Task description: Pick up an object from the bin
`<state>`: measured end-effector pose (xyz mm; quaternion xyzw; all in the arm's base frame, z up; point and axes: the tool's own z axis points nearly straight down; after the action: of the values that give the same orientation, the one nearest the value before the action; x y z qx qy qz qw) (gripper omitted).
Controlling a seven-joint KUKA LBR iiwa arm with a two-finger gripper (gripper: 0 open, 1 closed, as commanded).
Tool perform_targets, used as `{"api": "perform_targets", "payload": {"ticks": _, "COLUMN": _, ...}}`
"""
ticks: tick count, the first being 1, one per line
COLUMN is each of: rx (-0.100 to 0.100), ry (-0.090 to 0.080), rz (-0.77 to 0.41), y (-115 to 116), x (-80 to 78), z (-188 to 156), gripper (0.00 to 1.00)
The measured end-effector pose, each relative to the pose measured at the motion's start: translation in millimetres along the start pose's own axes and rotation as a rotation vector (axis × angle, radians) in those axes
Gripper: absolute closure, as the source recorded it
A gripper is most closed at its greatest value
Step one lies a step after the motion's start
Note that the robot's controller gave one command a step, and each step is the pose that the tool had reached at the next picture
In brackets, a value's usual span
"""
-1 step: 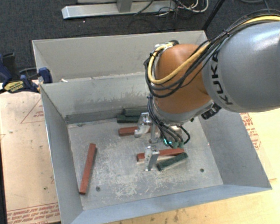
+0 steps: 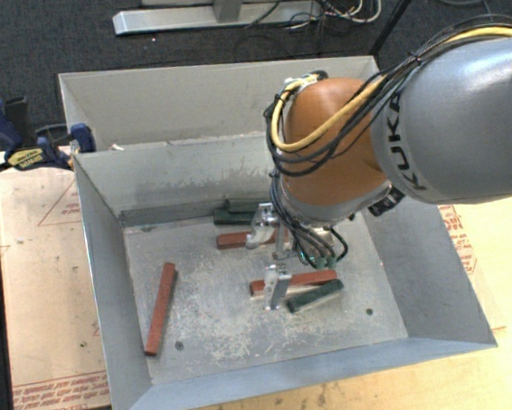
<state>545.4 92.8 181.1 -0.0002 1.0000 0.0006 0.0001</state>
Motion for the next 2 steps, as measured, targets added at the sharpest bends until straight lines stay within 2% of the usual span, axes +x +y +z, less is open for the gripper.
{"api": "perform_targets", "payload": {"ticks": 1, "rx": -0.003, "ry": -0.008, "rz": 0.006, "y": -49.8, "x": -12.4, "z": 103.7, "gripper": 1.00}}
{"api": "perform_targets", "payload": {"ticks": 2, "rx": -0.003, "ry": -0.008, "rz": 0.006, "y": -49.8, "x": -12.4, "z": 103.7, "gripper": 1.00}}
